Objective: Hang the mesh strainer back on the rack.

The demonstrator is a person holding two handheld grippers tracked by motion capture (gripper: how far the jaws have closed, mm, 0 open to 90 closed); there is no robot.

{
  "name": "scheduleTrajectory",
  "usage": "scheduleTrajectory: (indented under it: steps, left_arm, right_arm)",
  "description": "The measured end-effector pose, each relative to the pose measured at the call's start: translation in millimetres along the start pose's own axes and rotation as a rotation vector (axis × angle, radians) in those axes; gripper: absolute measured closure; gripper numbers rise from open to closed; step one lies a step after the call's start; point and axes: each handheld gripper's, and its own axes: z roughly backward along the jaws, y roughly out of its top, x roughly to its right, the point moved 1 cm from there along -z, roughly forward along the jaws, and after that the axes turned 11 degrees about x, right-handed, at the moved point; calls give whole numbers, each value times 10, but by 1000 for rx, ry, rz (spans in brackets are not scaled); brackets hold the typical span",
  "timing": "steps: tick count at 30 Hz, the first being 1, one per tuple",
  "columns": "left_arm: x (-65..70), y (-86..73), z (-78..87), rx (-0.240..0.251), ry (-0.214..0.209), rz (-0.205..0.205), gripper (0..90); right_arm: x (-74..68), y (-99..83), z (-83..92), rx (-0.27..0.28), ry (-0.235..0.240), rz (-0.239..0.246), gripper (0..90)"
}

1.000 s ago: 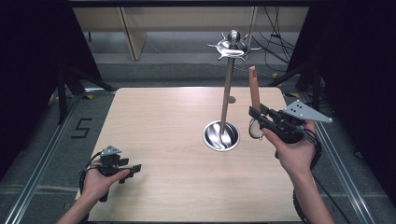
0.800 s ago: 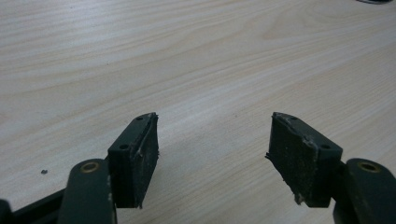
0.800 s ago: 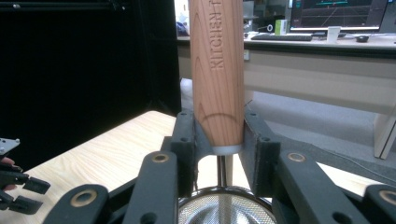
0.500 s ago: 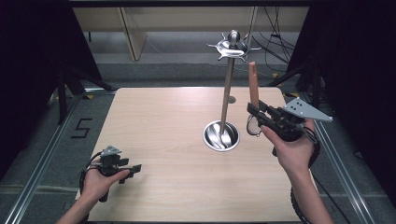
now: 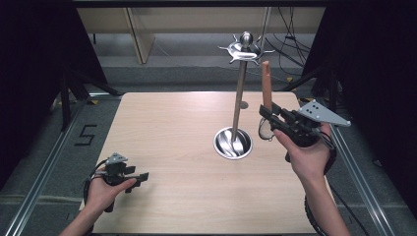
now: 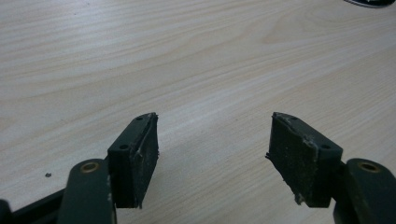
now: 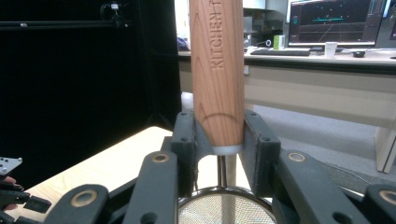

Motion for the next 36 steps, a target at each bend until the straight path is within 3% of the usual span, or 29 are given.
scheduleTrajectory:
  steps: [8, 10, 13, 16, 17, 20, 31, 32, 33, 36]
  left_arm:
    - [-4, 2, 8, 4, -4, -3, 322]
    - [23, 3, -12, 35, -1, 33, 322]
    - [-2, 7, 0, 3, -4, 2, 322]
    - [-1, 16, -10, 22, -3, 12, 322]
    - [17, 25, -24, 50, -2, 45, 322]
    - [5, 39, -17, 63, 0, 44, 324]
    - [23, 23, -16, 53, -8, 40, 325]
    - [21, 23, -14, 55, -8, 42, 325]
    - [20, 23, -10, 52, -6, 43, 325]
    - [15, 13, -5, 55, -1, 42, 326]
  right_arm:
    - [-25, 8, -44, 11, 10, -5, 699]
    - [-18, 5, -43, 11, 2, -9, 699]
    - [-4, 3, -53, 13, -7, -16, 699]
    - [-5, 19, -65, 10, -10, -8, 699]
    - [-8, 23, -69, 6, -8, -4, 699]
    - [-13, 30, -89, 3, -6, 7, 699]
    - [-27, 21, -134, 0, -26, -1, 699]
    - [-8, 29, -140, 4, -19, 26, 699]
    - [-26, 32, -142, -2, -28, 8, 699]
    - [-29, 41, -162, -6, -37, 30, 699]
